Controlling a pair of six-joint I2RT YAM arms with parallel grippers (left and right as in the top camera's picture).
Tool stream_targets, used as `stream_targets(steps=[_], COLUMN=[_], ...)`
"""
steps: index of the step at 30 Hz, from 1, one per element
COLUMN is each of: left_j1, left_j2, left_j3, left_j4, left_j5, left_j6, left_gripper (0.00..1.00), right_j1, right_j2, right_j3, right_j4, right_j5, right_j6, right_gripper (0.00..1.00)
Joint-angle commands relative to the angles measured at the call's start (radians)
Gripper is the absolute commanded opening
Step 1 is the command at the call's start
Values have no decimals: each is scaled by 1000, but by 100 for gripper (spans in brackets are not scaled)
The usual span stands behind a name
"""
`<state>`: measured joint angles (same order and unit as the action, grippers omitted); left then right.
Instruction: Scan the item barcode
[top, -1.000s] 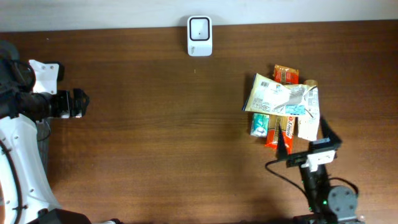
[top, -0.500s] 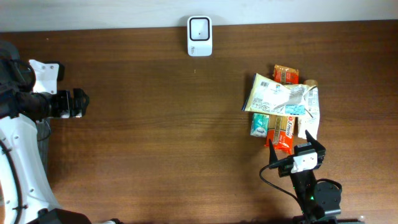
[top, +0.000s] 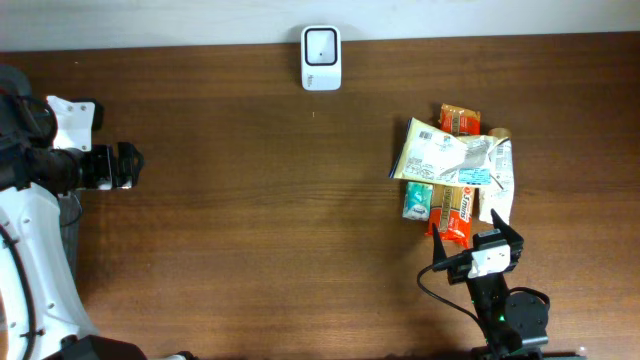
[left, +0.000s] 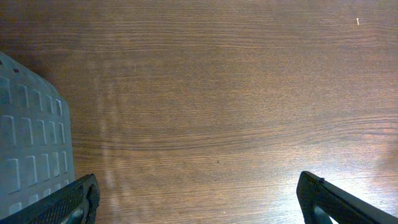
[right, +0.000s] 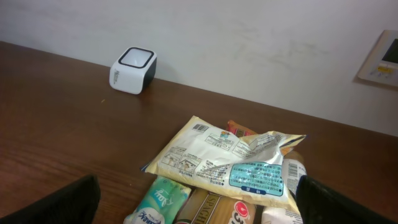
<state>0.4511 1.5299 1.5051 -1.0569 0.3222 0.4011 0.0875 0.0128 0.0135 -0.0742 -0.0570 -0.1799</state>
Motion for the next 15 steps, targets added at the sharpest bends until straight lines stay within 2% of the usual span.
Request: stream_targets(steps=[1,3,7,10,12,15], left_j1=[2,-19,-149,-306,-383,-460], left_j2=[2,-31,-146,-275,-371,-581], left_j3=[-1,-1,-1,-29,-84,-305], left_j4=[1,1,1,4,31,313], left_j5=[3,3,3,-10,-68,-68], left_j6=[13,13,13,17,20,19], left_gripper=[99,99,99,99,99,99], right_j1=[-4,-4,-4,-4,-4,-4], right_j2=[-9,-9,-9,-9,-9,-9], right_j3=[-8,-8,-8,-8,-8,-8], right_j4=[0,0,0,0,0,0], right_j5=[-13,-13,-13,-13,-13,-13], right_j6=[4,4,4,4,4,4], right_gripper=[99,99,99,99,99,99])
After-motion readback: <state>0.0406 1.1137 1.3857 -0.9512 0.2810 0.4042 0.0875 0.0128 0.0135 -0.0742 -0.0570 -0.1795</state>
